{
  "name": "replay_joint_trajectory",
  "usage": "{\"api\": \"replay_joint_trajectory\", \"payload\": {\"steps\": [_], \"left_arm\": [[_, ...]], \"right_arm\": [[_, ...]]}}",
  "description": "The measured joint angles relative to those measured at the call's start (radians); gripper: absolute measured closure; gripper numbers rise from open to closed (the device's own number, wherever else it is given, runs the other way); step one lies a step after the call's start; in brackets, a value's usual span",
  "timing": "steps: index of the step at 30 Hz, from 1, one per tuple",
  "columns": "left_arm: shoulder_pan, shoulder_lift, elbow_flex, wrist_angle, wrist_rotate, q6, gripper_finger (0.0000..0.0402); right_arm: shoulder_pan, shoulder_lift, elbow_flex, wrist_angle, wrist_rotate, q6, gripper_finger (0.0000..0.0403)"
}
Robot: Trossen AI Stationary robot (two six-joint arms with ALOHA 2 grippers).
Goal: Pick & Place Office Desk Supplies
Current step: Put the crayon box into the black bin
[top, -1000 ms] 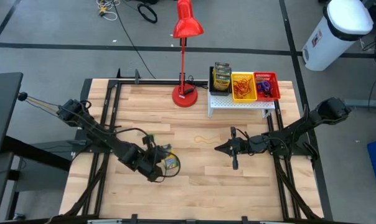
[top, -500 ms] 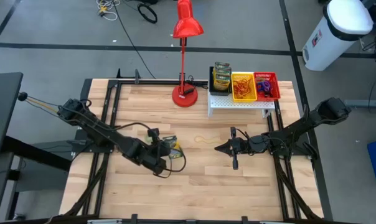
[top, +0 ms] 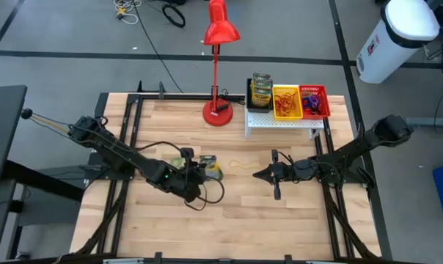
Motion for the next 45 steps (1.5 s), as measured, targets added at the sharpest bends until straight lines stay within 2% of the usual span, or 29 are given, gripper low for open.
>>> {"api": "replay_joint_trajectory", "payload": {"steps": [10, 14, 20, 23, 28, 31, 35, 41, 45], "left_arm": [[0.074, 0.002, 0.000, 0.113, -0.032, 0.177, 0.0396], [0.089, 0.042, 0.005, 0.150, -0.074, 0.269, 0.0396], [0.065, 0.194, 0.126, 0.154, -0.163, 0.416, 0.0396], [0.046, 0.285, 0.191, 0.150, -0.225, 0.510, 0.0396], [0.035, 0.406, 0.262, 0.137, -0.238, 0.576, 0.0396], [0.036, 0.453, 0.280, 0.134, -0.248, 0.581, 0.0396], [0.037, 0.466, 0.283, 0.132, -0.260, 0.582, 0.0396], [0.036, 0.467, 0.282, 0.130, -0.270, 0.569, 0.0396], [0.036, 0.467, 0.282, 0.127, -0.270, 0.556, 0.0395]], "right_arm": [[0.000, 0.000, 0.000, 0.000, 0.000, 0.000, 0.0384], [0.000, 0.000, 0.000, -0.001, 0.000, -0.001, 0.0384], [0.000, 0.000, 0.000, -0.021, 0.000, 0.000, 0.0384], [0.000, 0.005, 0.000, -0.038, 0.010, 0.056, 0.0384], [-0.001, 0.012, 0.006, -0.050, 0.166, 0.161, 0.0377], [0.000, 0.012, 0.029, -0.069, 0.181, 0.192, 0.0343], [-0.002, 0.066, 0.070, -0.122, 0.230, 0.217, 0.0260], [-0.045, 0.262, 0.150, -0.037, 0.245, 0.198, 0.0128], [-0.086, 0.385, 0.194, 0.030, 0.215, 0.144, 0.0078]]}}
